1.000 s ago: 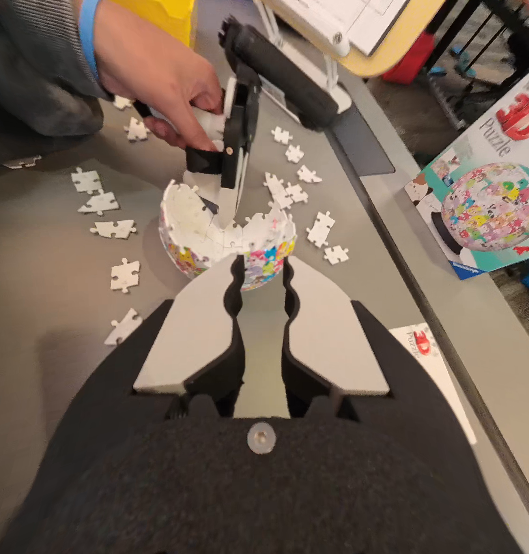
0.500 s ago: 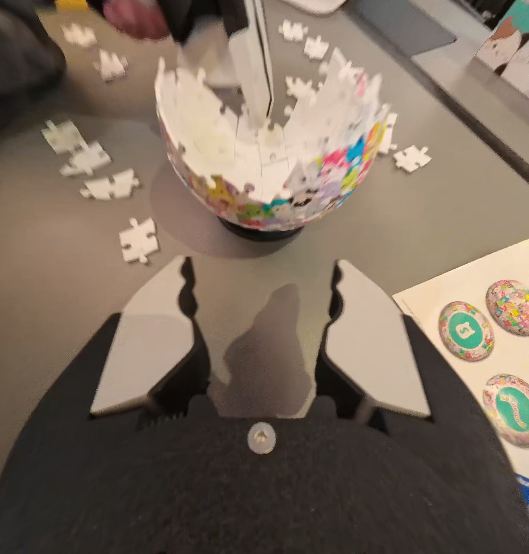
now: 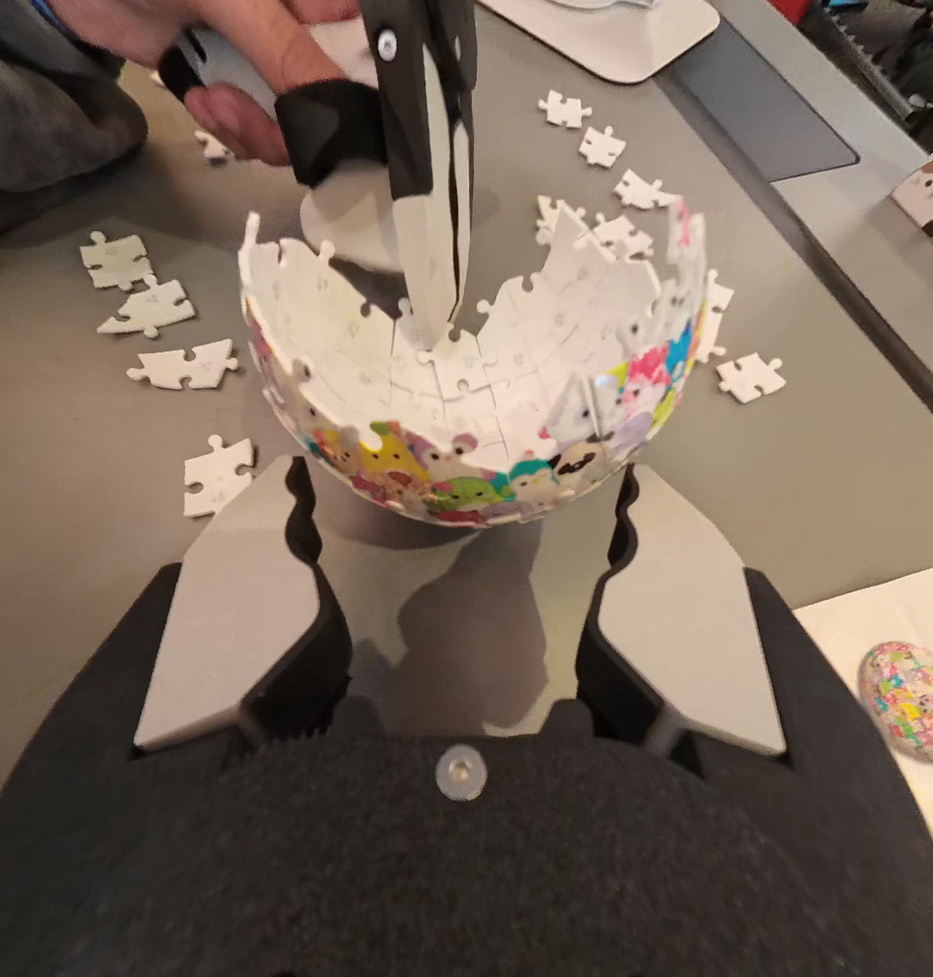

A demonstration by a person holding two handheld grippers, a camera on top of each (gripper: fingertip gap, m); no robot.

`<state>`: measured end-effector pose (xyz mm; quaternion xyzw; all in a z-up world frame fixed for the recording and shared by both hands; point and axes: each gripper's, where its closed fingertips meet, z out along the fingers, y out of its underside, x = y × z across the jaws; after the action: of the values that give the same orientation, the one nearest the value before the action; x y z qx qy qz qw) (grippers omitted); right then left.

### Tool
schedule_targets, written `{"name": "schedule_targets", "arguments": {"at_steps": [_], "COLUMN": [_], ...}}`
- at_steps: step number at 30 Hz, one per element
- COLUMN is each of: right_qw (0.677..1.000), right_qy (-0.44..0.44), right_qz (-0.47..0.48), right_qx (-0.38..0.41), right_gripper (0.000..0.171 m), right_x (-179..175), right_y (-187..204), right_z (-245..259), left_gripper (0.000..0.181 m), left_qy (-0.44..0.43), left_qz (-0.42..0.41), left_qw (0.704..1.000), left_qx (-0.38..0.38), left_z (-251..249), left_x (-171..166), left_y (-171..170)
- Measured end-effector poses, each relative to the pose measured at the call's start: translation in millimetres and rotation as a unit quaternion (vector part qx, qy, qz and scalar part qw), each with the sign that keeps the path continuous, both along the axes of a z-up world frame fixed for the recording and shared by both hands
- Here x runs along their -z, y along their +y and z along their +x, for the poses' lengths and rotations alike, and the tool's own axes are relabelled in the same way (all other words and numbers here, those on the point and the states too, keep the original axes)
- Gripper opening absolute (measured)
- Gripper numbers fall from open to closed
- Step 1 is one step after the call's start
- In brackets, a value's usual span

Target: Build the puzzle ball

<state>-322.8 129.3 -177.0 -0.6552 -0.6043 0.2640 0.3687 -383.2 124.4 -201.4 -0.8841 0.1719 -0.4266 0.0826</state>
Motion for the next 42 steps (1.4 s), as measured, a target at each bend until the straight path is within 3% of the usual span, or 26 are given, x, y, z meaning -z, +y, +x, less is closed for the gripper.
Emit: {"name": "schedule_targets", "arguments": {"at_steps": [7, 12, 17, 21, 26, 29, 42], "right_qw": [1.000, 0.999, 0.999, 0.999, 0.999, 0.999, 0.998], "right_qy": [-0.018, -0.021, -0.027, -0.032, -0.039, -0.040, -0.053], "right_qz": [0.018, 0.018, 0.019, 0.021, 0.020, 0.020, 0.020], "right_qx": [-0.014, -0.020, -0.023, -0.021, -0.019, -0.017, -0.018], "right_gripper": [0.106, 0.106, 0.106, 0.106, 0.107, 0.107, 0.111], "right_x": [-6, -10, -13, -14, -15, -16, -16], "right_y": [3, 4, 4, 5, 6, 6, 6], "right_z": [0, -3, -3, -4, -6, -7, -8], "left_gripper": [0.023, 0.024, 0.000, 0.000, 0.000, 0.000, 0.000], "left_qy": [0.000, 0.040, 0.123, 0.201, 0.183, 0.211, 0.230], "left_qz": [0.012, 0.126, 0.287, 0.373, 0.295, 0.270, 0.268], "left_qw": [1.000, 0.991, 0.933, 0.869, 0.888, 0.882, 0.862], "left_qx": [-0.003, 0.036, 0.178, 0.255, 0.300, 0.323, 0.363], "left_z": [-5, -21, -2, 5, 15, 9, 9], "left_x": [-8, -38, -34, -21, -11, 0, 8], "left_y": [-1, 5, 2, 10, 7, 10, 6]}}
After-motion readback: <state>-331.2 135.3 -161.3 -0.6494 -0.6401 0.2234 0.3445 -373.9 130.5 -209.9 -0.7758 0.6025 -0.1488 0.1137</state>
